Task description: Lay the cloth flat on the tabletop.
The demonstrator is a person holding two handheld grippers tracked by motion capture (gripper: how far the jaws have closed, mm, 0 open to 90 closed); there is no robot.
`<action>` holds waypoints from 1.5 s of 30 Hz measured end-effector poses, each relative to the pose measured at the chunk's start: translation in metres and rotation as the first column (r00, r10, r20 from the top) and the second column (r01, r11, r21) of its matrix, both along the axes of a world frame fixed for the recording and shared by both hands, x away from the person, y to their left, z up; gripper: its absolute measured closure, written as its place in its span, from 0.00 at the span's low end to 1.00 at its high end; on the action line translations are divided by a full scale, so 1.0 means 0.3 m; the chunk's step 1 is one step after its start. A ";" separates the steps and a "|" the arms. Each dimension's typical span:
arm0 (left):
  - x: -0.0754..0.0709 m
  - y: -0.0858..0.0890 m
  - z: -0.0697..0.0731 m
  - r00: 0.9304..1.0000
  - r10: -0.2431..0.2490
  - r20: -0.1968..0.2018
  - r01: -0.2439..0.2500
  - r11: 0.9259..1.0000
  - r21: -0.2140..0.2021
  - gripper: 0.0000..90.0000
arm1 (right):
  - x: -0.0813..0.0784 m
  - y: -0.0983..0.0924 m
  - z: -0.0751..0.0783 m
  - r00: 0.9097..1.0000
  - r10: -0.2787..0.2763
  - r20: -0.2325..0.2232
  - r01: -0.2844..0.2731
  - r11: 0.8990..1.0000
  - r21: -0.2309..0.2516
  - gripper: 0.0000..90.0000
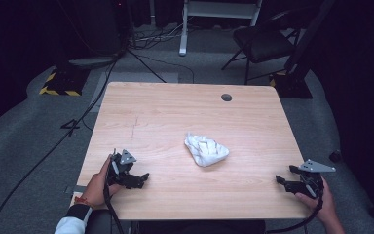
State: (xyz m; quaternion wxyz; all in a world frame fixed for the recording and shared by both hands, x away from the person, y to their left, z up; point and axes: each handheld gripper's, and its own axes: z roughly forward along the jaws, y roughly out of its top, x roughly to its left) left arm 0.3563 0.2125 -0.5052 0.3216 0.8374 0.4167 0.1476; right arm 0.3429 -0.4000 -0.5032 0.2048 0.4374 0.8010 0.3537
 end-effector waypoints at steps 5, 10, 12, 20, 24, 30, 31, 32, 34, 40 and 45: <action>0.020 -0.021 0.001 1.000 0.005 0.000 -0.005 1.000 0.002 0.00 | 0.005 0.006 0.004 1.000 0.027 0.001 -0.027 1.000 -0.015 0.24; 0.051 -0.050 0.001 0.998 -0.063 0.001 0.063 0.998 0.001 0.00 | 0.021 0.020 0.015 1.000 0.026 0.019 -0.025 1.000 -0.015 0.32; 0.063 -0.065 0.001 0.997 -0.083 -0.001 0.083 0.997 0.002 0.00 | 0.034 0.032 0.022 0.999 0.037 0.011 -0.037 0.999 0.005 0.34; 0.110 -0.150 0.002 0.985 -0.170 -0.001 0.170 0.985 0.003 0.00 | 0.094 0.165 0.126 0.990 0.129 0.048 -0.127 0.991 -0.047 0.42; 0.143 -0.222 0.003 0.975 -0.223 -0.003 0.223 0.975 0.005 0.00 | 0.143 0.322 0.205 0.971 0.222 0.090 -0.221 0.975 -0.029 0.47; 0.186 -0.294 0.004 0.971 -0.239 -0.002 0.239 0.971 0.005 0.00 | 0.184 0.488 0.223 0.947 0.308 0.095 -0.307 0.951 -0.023 0.50; 0.205 -0.321 0.004 0.968 -0.249 -0.001 0.249 0.968 0.005 0.00 | 0.196 0.536 0.214 0.941 0.325 0.094 -0.323 0.946 -0.036 0.51; 0.205 -0.321 0.004 0.968 -0.249 -0.001 0.249 0.968 0.005 0.00 | 0.201 0.555 0.209 0.939 0.333 0.085 -0.332 0.943 -0.033 0.51; 0.226 -0.362 0.005 0.959 -0.282 0.000 0.282 0.959 0.006 0.00 | 0.212 0.584 0.198 0.939 0.337 0.073 -0.335 0.942 -0.034 0.53; 0.243 -0.425 0.006 0.943 -0.332 0.005 0.332 0.943 0.001 0.03 | 0.243 0.621 0.156 0.941 0.338 0.027 -0.337 0.941 -0.039 0.52; 0.260 -0.470 0.009 0.923 -0.383 0.048 0.384 0.923 -0.015 0.17 | 0.266 0.631 0.112 0.936 0.351 -0.026 -0.352 0.935 -0.046 0.57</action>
